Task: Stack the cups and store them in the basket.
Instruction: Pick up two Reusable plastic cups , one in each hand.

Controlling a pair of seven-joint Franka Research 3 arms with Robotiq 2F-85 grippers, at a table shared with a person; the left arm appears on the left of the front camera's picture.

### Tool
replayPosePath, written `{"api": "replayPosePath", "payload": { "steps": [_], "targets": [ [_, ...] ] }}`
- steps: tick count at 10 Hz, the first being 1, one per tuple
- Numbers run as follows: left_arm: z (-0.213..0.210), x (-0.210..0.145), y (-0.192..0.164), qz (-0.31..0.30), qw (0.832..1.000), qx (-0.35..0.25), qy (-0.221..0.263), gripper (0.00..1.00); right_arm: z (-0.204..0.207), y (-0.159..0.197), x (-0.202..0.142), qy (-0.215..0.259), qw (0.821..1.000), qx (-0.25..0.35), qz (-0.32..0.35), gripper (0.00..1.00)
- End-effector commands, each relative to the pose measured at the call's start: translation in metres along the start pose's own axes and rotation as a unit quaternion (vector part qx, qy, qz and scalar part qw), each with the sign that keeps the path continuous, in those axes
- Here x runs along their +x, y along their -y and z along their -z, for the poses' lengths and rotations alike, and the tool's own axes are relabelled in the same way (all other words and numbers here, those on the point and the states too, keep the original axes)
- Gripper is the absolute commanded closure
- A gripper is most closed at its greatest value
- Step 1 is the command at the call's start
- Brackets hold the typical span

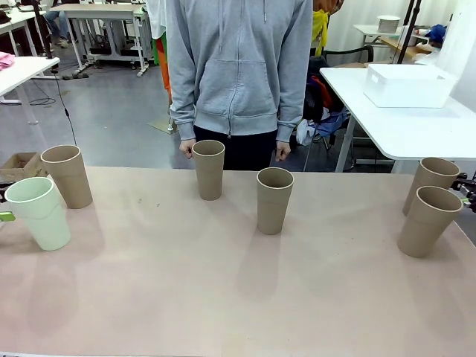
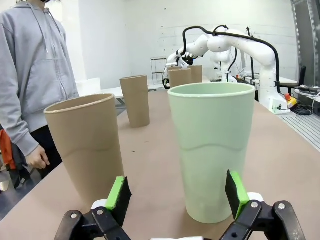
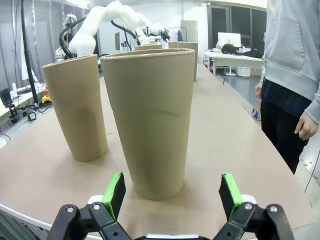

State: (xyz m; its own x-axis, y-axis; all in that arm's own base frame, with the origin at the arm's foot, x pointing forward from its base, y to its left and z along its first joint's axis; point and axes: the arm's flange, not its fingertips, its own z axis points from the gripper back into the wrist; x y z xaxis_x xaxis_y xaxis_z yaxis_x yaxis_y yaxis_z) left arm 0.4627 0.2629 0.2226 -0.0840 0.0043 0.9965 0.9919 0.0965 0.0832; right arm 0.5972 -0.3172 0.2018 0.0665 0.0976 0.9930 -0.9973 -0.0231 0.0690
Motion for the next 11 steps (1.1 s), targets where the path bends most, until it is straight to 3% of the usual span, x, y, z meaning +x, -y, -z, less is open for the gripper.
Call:
{"api": "replayPosePath", "payload": {
  "steps": [1, 11],
  "targets": [
    [0.003, 0.002, 0.010, 0.016, 0.999, -0.020, -0.030, 0.00, -0.004, -0.004, -0.002, -0.011, 1.000, 0.015, -0.012, 0.00],
    [0.030, -0.006, 0.010, 0.010, 0.998, -0.044, -0.040, 0.00, 0.005, -0.006, -0.010, 0.005, 1.000, 0.010, -0.010, 0.00]
  ]
}}
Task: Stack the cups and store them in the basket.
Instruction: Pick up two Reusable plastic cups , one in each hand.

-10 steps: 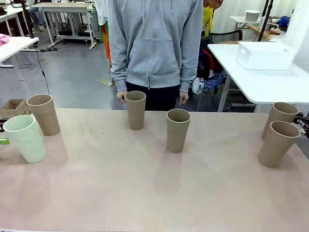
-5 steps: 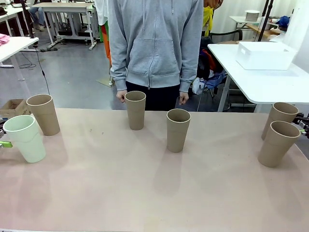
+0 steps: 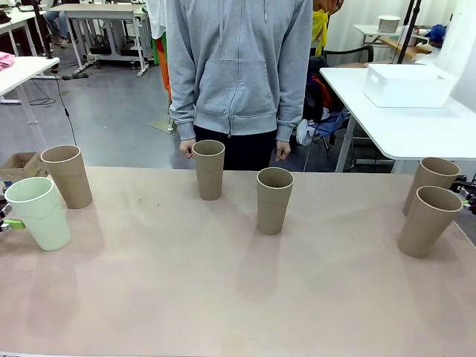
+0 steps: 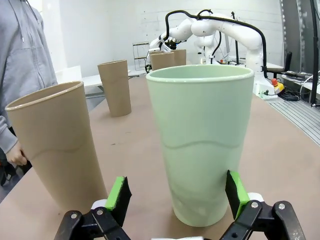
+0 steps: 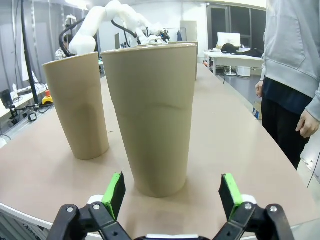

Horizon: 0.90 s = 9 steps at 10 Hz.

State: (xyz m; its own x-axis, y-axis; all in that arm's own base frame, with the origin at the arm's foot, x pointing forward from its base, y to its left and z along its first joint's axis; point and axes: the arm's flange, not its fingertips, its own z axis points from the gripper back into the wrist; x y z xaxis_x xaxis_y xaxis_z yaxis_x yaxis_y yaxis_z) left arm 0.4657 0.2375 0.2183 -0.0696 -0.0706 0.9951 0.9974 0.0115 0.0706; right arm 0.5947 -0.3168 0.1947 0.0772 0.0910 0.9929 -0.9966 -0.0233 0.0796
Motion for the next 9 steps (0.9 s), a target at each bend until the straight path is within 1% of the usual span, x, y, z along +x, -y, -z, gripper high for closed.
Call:
{"api": "replayPosePath", "payload": {
  "steps": [1, 4, 9],
  "targets": [
    [0.006, -0.002, 0.009, 0.014, 1.000, -0.002, -0.001, 0.00, 0.006, -0.005, -0.003, 0.010, 1.000, 0.010, -0.017, 0.00],
    [0.008, -0.001, 0.008, 0.015, 1.000, -0.010, 0.004, 0.00, 0.013, -0.006, -0.004, 0.026, 1.000, -0.001, -0.011, 0.00],
    [0.006, 0.002, 0.015, 0.005, 0.999, -0.045, -0.002, 0.00, 0.020, -0.010, -0.001, 0.038, 0.999, -0.007, -0.004, 0.00]
  ]
}}
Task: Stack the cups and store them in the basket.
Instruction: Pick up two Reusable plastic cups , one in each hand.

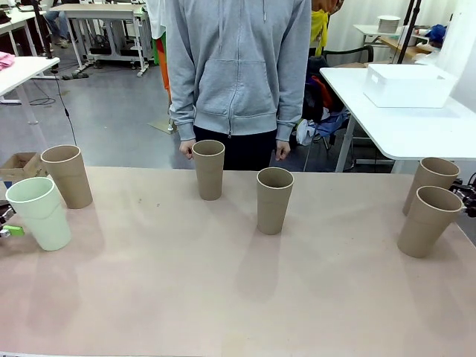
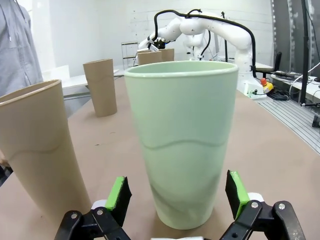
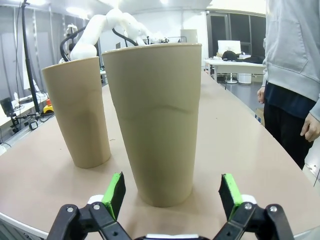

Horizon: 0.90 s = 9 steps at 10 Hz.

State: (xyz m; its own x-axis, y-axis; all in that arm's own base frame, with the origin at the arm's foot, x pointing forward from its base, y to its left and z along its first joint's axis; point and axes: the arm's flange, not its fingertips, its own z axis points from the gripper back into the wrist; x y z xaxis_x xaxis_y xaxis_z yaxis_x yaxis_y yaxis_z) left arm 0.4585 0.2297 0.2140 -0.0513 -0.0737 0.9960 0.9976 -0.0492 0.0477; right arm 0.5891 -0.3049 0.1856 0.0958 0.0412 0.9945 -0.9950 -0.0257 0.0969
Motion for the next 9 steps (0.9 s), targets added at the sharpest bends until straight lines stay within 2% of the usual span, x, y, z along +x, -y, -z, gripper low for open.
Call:
{"api": "replayPosePath", "payload": {
  "steps": [1, 5, 9],
  "targets": [
    [-0.002, 0.006, 0.009, 0.014, 1.000, -0.018, -0.003, 0.00, 0.011, -0.006, 0.007, 0.016, 1.000, -0.010, -0.010, 0.00],
    [0.002, 0.005, 0.014, 0.013, 1.000, -0.026, -0.006, 0.00, 0.028, -0.012, 0.007, 0.035, 0.999, -0.024, -0.011, 0.00],
    [0.008, 0.001, 0.015, 0.006, 1.000, -0.025, -0.006, 0.00, 0.039, -0.018, 0.009, 0.025, 0.999, -0.031, -0.018, 0.00]
  ]
}}
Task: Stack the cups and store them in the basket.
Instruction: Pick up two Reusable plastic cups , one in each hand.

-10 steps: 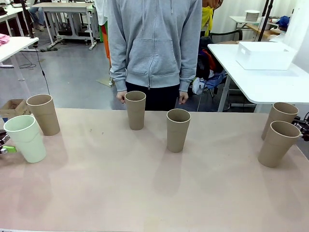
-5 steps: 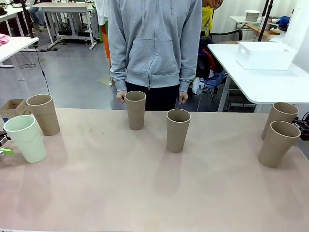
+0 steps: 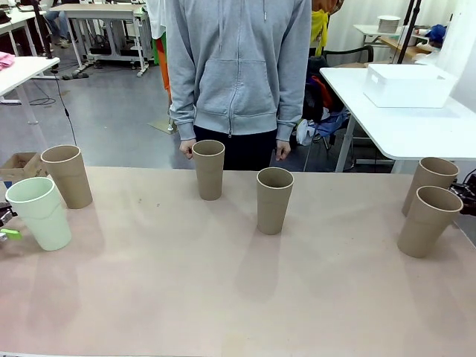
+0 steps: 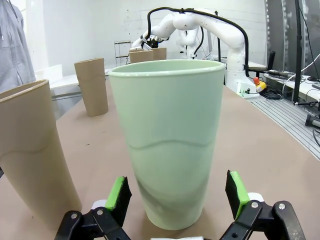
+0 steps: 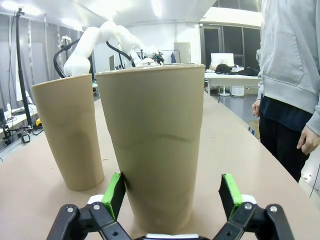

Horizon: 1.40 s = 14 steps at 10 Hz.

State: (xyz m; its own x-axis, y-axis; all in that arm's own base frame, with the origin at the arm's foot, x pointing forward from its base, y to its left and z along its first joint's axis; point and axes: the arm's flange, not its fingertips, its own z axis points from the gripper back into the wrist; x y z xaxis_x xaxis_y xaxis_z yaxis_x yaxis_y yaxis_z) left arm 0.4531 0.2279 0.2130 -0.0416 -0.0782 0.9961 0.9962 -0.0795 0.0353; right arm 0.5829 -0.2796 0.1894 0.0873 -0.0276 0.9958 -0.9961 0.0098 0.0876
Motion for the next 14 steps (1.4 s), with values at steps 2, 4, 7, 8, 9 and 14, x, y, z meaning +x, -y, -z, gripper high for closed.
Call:
{"api": "replayPosePath", "payload": {
  "steps": [2, 4, 7, 8, 9, 14],
  "targets": [
    [0.008, 0.001, 0.011, 0.006, 1.000, -0.012, -0.005, 0.00, 0.017, -0.016, 0.003, -0.017, 1.000, -0.012, -0.007, 0.00],
    [0.011, 0.001, 0.013, 0.005, 1.000, -0.011, -0.001, 0.00, 0.023, -0.019, 0.004, -0.018, 1.000, -0.018, -0.004, 0.00],
    [0.017, 0.003, 0.015, 0.001, 1.000, -0.012, 0.006, 0.00, 0.034, -0.023, 0.009, -0.029, 0.999, -0.028, -0.001, 0.00],
    [0.020, 0.004, 0.016, 0.003, 1.000, -0.008, 0.016, 0.00, 0.036, -0.024, 0.010, -0.031, 0.999, -0.028, 0.000, 0.00],
    [0.022, 0.005, 0.014, 0.003, 1.000, -0.004, 0.026, 0.00, 0.038, -0.024, 0.011, -0.031, 0.999, -0.029, -0.001, 0.00],
    [0.036, 0.010, 0.006, 0.013, 0.998, 0.013, 0.057, 0.00, 0.048, -0.019, 0.009, -0.025, 0.999, -0.040, 0.003, 0.00]
  ]
}}
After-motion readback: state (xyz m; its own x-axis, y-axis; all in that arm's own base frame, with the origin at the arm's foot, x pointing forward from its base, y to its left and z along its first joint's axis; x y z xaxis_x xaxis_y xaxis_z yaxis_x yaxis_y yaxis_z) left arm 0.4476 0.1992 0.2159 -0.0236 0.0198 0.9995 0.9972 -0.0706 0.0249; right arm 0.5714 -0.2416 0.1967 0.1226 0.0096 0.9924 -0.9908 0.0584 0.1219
